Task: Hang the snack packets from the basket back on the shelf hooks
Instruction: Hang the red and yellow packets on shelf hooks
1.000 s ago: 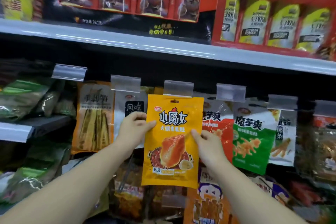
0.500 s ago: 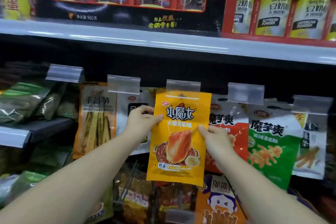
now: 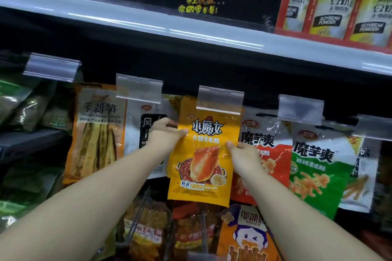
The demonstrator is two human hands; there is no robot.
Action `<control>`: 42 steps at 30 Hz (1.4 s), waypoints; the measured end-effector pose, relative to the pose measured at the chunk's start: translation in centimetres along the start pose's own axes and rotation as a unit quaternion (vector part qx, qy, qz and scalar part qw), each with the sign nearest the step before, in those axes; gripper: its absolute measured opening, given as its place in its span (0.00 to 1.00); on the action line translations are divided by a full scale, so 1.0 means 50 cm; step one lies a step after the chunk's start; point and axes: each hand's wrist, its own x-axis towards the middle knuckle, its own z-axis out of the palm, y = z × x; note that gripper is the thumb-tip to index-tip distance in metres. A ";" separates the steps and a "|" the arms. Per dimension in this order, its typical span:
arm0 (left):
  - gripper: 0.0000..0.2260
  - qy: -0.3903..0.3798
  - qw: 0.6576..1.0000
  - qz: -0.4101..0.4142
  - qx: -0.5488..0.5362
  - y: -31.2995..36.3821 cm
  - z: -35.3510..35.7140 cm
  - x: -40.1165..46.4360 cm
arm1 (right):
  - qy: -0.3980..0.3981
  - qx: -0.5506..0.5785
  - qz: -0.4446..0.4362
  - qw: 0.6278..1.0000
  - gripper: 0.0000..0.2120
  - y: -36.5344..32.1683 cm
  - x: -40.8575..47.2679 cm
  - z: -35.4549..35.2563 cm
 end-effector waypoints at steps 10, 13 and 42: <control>0.26 0.015 0.998 -0.028 -0.049 -0.028 0.036 0.045 | 0.027 -0.051 -0.010 0.998 0.23 0.004 0.012 0.012; 0.23 0.000 0.999 0.000 -0.053 -0.045 0.024 0.034 | 0.039 -0.066 -0.015 0.997 0.18 0.015 0.004 0.013; 0.21 -0.118 0.993 0.026 0.002 -0.128 -0.135 -0.321 | 0.058 -0.159 -0.031 0.985 0.14 0.026 -0.362 -0.050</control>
